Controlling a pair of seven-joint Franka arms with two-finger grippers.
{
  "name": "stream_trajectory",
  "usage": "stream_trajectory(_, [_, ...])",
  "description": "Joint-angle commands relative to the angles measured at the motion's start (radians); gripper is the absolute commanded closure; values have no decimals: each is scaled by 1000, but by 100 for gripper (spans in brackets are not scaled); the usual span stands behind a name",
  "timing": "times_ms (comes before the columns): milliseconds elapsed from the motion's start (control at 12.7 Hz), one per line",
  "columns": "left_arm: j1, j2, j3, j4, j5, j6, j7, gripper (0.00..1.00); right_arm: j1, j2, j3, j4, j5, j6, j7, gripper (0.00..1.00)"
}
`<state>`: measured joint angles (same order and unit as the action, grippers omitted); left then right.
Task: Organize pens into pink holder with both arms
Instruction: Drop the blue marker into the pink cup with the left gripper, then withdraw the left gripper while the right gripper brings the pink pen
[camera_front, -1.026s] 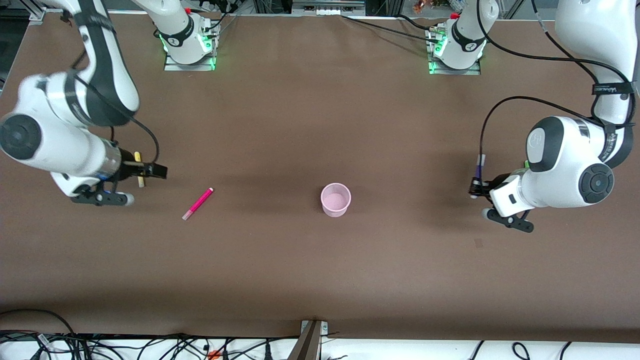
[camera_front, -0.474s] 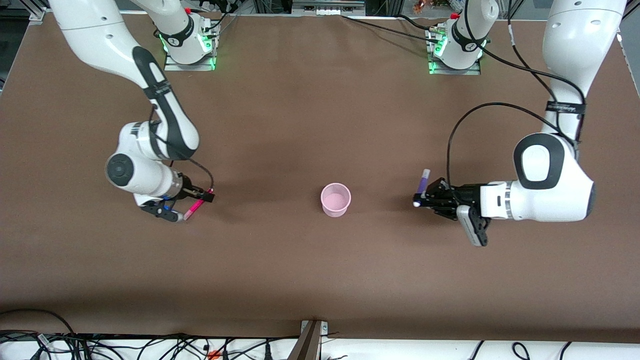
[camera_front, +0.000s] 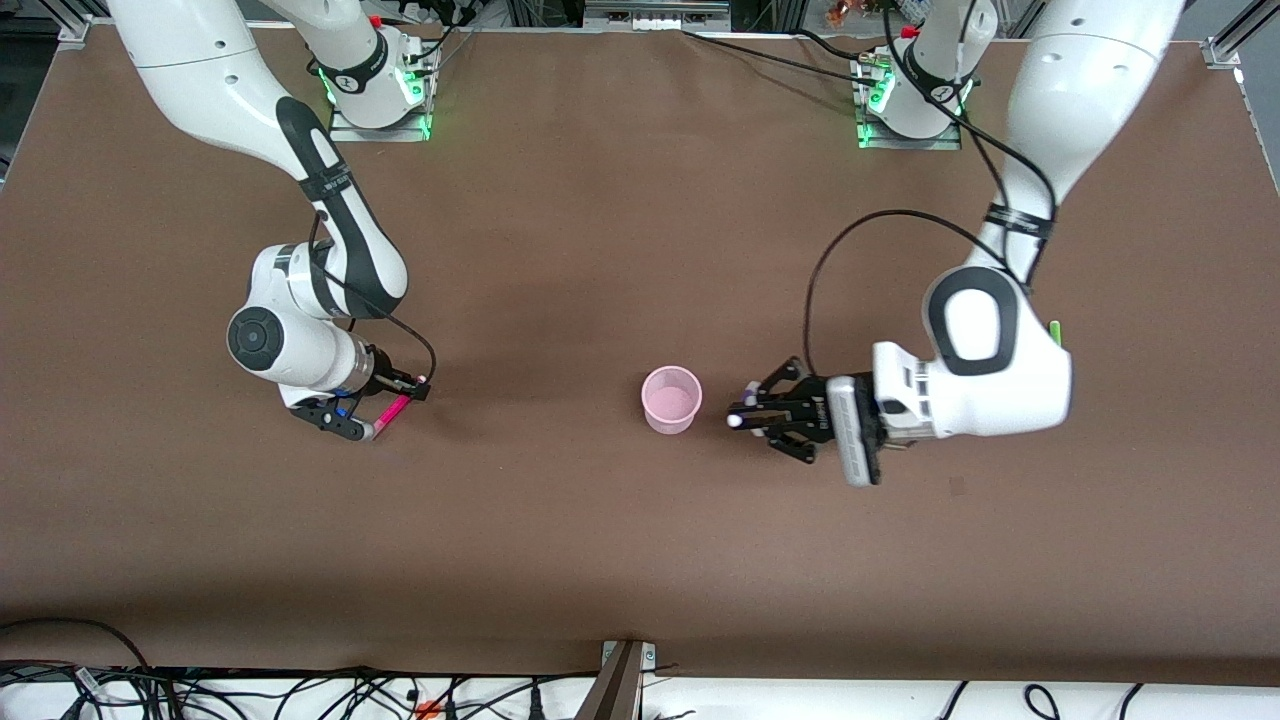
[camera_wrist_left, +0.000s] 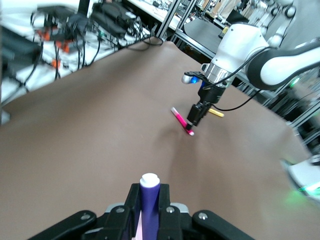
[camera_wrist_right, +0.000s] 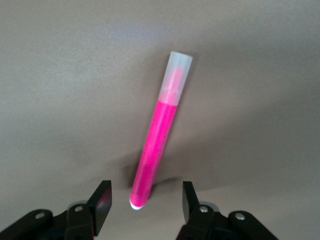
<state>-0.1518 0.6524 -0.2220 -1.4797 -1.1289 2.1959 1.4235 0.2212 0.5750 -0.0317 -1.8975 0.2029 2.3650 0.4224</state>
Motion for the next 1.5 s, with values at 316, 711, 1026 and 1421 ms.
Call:
stream_trajectory(316, [-172,-4,6,-65,-34,256,205,100,-14,23,6,-6,21,17,-16,90])
stream_trajectory(711, [-230,6,7,-115,-29,370,210,100,-46,-1,-2,187,119,-371,-17,100])
stream_trajectory(1026, [-232,-81,7,-192,-31,366,160,0,-91,-1,-4,342,280,-692,1,100])
stream_trajectory(1421, [-171,-158,18,-243,-26,211,-58,0,-111,-1,-2,443,530,-892,159,100])
